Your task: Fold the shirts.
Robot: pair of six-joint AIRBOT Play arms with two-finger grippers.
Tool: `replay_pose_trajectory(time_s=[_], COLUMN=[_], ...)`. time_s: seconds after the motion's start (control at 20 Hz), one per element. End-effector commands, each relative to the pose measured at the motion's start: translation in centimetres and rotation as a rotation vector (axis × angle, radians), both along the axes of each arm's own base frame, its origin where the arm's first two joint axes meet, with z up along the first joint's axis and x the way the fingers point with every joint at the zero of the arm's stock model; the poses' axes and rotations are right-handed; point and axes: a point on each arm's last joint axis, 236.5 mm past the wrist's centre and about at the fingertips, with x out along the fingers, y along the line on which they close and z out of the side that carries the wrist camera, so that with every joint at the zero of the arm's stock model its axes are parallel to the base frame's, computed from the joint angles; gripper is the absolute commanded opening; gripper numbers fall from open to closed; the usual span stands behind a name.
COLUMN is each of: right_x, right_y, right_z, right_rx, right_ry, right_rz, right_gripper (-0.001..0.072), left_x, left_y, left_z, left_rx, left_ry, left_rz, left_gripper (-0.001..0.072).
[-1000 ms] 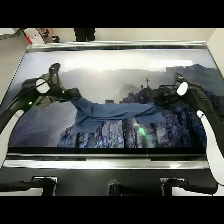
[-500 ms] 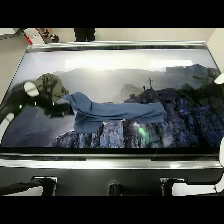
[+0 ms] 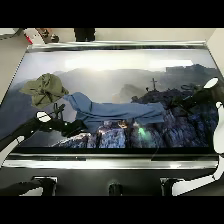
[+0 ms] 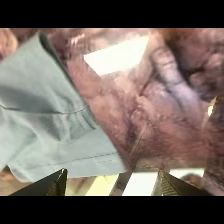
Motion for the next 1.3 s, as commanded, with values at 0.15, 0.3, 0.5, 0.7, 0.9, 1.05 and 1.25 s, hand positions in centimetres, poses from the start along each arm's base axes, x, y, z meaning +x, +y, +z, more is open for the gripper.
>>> replay_pose_trajectory(time_s=[0.15, 0.3, 0.5, 0.7, 0.9, 1.05, 1.25], right_x=[-1.5, -2.0, -1.4, -0.6, 4.8, 7.6, -9.5], right_y=[3.5, 4.4, 6.0, 7.2, 6.0, 3.6, 2.4], right_z=[-3.3, -5.1, -5.8, -4.6, 8.2, 32.3, 62.2], right_rx=[0.096, 0.080, 0.076, 0.061, -0.075, -0.299, -0.562], right_ry=[0.102, 0.143, 0.134, 0.092, -0.341, -1.067, -1.936], right_rz=[0.136, 0.183, 0.207, 0.207, 0.169, 0.016, -0.240], right_gripper=[0.0682, 0.0669, 0.0453, 0.0032, 0.0031, 0.0034, 0.0033], left_x=[3.9, 4.0, 4.2, 4.8, 8.4, 10.0, -0.9], left_y=[0.5, 0.5, 0.4, 0.6, 3.9, 6.9, 11.3], left_z=[-1.0, -0.8, -0.1, 2.4, 14.8, 36.0, 61.9], left_rx=[0.018, 0.018, 0.019, 0.040, 0.239, 0.358, 0.348], left_ry=[-0.089, -0.093, -0.130, -0.210, -0.531, -1.023, -1.579], left_rz=[0.200, 0.197, 0.172, 0.093, -0.096, -0.020, 0.252], left_gripper=[0.0214, 0.0038, 0.0037, 0.0036, 0.0034, 0.0034, 0.0035])
